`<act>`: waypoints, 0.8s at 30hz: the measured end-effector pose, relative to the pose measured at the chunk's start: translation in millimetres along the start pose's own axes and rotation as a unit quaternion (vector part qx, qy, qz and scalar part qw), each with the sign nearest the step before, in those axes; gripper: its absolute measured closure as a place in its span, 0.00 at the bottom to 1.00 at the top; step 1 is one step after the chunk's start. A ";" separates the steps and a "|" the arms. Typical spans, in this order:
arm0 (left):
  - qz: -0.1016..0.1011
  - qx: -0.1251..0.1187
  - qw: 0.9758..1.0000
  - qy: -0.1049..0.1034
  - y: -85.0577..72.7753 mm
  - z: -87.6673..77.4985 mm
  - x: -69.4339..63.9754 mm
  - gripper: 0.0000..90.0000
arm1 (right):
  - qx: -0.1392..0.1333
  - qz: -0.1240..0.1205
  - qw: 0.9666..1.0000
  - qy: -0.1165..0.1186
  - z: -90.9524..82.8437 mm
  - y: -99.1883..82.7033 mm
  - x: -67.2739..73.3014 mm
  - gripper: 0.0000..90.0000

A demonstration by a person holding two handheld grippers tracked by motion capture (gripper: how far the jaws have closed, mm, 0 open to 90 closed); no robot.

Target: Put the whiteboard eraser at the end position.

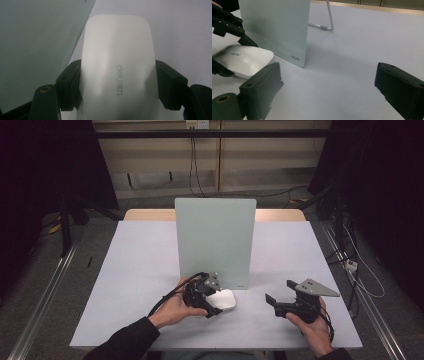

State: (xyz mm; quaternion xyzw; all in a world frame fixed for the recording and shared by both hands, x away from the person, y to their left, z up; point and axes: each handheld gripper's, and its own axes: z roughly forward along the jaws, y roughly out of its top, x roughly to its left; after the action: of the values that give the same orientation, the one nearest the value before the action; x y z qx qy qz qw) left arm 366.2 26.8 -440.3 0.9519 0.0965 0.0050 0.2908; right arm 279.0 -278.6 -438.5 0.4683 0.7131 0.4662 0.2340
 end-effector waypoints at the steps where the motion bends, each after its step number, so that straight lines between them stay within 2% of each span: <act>1: 0.000 -0.003 1.000 0.004 -0.2 0.6 -0.8 0.33 | 0.000 0.000 1.000 0.001 0.1 0.1 -0.1 0.08; 5: 0.000 -0.004 1.000 0.005 -1.1 0.5 -1.5 0.33 | 0.000 0.000 1.000 -0.001 1.4 0.6 0.2 0.08; 7: 0.000 0.000 1.000 0.014 -0.7 -0.3 -2.2 0.31 | 0.000 -0.001 1.000 -0.001 1.6 0.6 0.5 0.08; 8: -0.008 -0.011 1.000 0.015 -1.3 1.1 -2.2 0.28 | 0.000 -0.001 1.000 0.000 1.5 0.6 0.6 0.08; 11: -0.011 -0.010 1.000 0.009 -1.4 0.1 -0.2 0.23 | 0.000 0.000 1.000 0.000 1.6 0.5 -0.1 0.08; 13: -0.022 -0.019 1.000 0.009 -2.3 -0.5 1.1 0.19 | 0.000 0.001 1.000 0.001 2.4 0.5 -0.5 0.08; 16: -0.026 -0.035 0.999 0.008 -2.3 -4.6 2.2 0.13 | 0.000 0.001 1.000 0.000 2.8 0.7 -0.9 0.08; 18: -0.026 -0.045 0.999 0.017 -1.6 -8.3 1.1 0.10 | 0.000 0.002 1.000 0.001 3.0 0.8 -0.8 0.08; 21: -0.032 -0.068 0.997 0.034 -2.2 -15.3 1.2 0.08 | 0.000 0.002 1.000 0.002 3.3 0.8 -0.2 0.08; 24: -0.044 -0.106 0.992 0.047 -5.1 -22.4 1.3 0.08 | 0.000 0.001 1.000 0.001 3.5 0.9 -0.3 0.08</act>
State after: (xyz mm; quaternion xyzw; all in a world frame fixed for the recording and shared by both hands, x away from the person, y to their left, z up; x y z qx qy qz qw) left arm 365.1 43.6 -424.6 0.9093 0.1512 0.0472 0.3847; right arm 282.2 -277.1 -439.3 0.4687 0.7129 0.4669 0.2324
